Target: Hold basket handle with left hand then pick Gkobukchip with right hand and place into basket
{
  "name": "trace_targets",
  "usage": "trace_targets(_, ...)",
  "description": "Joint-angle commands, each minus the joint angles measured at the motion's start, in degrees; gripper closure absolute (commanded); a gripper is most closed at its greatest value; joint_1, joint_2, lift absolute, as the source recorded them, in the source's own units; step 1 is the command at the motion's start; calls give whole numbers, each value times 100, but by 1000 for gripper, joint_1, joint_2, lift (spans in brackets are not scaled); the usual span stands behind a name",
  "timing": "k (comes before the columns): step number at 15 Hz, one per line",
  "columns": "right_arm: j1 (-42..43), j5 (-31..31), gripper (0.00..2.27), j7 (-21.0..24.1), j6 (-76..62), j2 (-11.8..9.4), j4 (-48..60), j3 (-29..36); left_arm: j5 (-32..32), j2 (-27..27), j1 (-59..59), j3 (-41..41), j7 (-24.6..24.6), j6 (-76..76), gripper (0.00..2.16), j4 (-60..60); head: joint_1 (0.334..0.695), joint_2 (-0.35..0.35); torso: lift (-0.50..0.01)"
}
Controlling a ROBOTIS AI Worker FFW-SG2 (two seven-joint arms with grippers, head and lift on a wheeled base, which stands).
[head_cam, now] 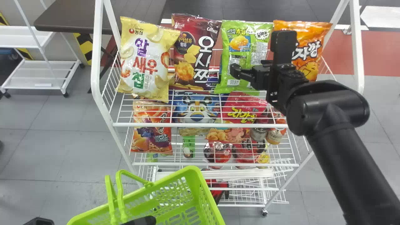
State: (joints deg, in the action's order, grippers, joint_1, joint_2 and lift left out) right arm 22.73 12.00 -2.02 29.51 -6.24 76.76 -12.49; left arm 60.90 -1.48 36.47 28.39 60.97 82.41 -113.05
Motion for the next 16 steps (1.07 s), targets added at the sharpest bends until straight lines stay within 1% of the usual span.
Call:
trace_targets(1, 346, -48, 87, 0, -125, 70, -522, -105, 0, -1, 0, 9, 11, 0, 2148, 11, 695, -11, 0)
trace_targets(4, 786, -127, 97, -71, -107, 185, -1155, -175, 9, -1, 0, 18, 29, 0, 2148, 11, 695, -2, 0)
trace_targets(5, 830, -136, 107, -97, -107, 193, -1225, -228, 9, -1, 0, 9, 37, 0, 2148, 20, 695, 0, 0)
trace_targets(6, 900, -145, 201, -167, -89, 211, -1357, -254, 9, -1, 0, 18, 37, 0, 2148, 29, 695, 2, 0)
trace_targets(7, 979, -145, 471, -255, -89, 211, -1507, -281, 9, -1, 0, 18, 37, 0, 2148, 29, 695, 10, 0)
trace_targets(8, 1023, -198, 660, -264, -89, 211, -1603, -298, 9, -1, 0, 18, 37, 0, 2148, 38, 695, 15, 0)
trace_targets(9, 1067, -224, 940, -282, -89, 211, -1673, -298, 9, -10, 0, 18, 37, 0, 2148, 38, 695, 17, 0)
trace_targets(10, 1093, -250, 1467, -299, -37, 220, -1717, -307, 9, -10, 0, 18, 46, -18, 2148, 55, 695, 17, 0)
trace_targets(11, 1093, -285, 2094, -220, 86, 246, -1726, -307, 9, -10, 0, 18, 46, -36, 2148, 73, 695, 16, 0)
trace_targets(12, 1084, -347, 2260, -211, 157, 281, -1717, -307, 9, -10, 0, 18, 55, -36, 2148, 82, 695, 15, 0)
trace_targets(16, 794, -356, 2260, -176, 157, 273, -1375, -237, 9, -19, 0, 18, 64, -53, 2148, 91, 695, 14, 0)
